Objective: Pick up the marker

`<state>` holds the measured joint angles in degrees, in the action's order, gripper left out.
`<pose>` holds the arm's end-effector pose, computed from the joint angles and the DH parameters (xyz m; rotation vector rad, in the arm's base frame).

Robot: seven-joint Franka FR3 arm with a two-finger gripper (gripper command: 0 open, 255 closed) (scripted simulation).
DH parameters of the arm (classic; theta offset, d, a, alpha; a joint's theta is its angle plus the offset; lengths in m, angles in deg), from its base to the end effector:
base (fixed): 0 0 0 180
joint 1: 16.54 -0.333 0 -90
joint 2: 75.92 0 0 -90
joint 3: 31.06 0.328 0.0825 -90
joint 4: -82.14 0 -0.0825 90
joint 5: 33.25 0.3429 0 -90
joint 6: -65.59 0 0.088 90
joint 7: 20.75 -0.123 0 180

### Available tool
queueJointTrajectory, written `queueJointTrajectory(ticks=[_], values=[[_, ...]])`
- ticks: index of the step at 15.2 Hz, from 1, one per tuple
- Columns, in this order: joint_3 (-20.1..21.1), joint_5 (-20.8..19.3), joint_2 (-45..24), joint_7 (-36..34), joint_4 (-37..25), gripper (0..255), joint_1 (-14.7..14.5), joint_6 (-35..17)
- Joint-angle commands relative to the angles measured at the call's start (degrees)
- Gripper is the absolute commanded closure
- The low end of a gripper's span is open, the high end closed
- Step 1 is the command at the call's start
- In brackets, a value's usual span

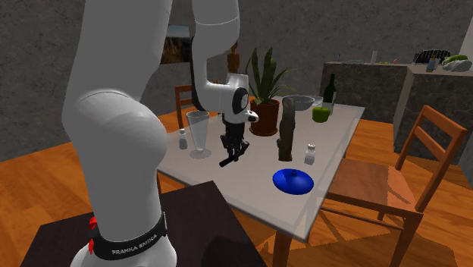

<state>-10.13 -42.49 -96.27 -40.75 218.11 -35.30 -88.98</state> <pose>0.3728 0.3204 0.2172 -3.0080 -0.7185 0.0417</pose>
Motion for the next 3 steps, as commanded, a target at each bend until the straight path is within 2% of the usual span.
queueJointTrajectory(ticks=[1, 3], values=[[0.8, 1.1, 1.6, 0.8, 0.3, 255, 0.7, 1.2], [0.8, 1.1, 1.7, 0.9, 0.3, 255, 0.7, 1.3]])
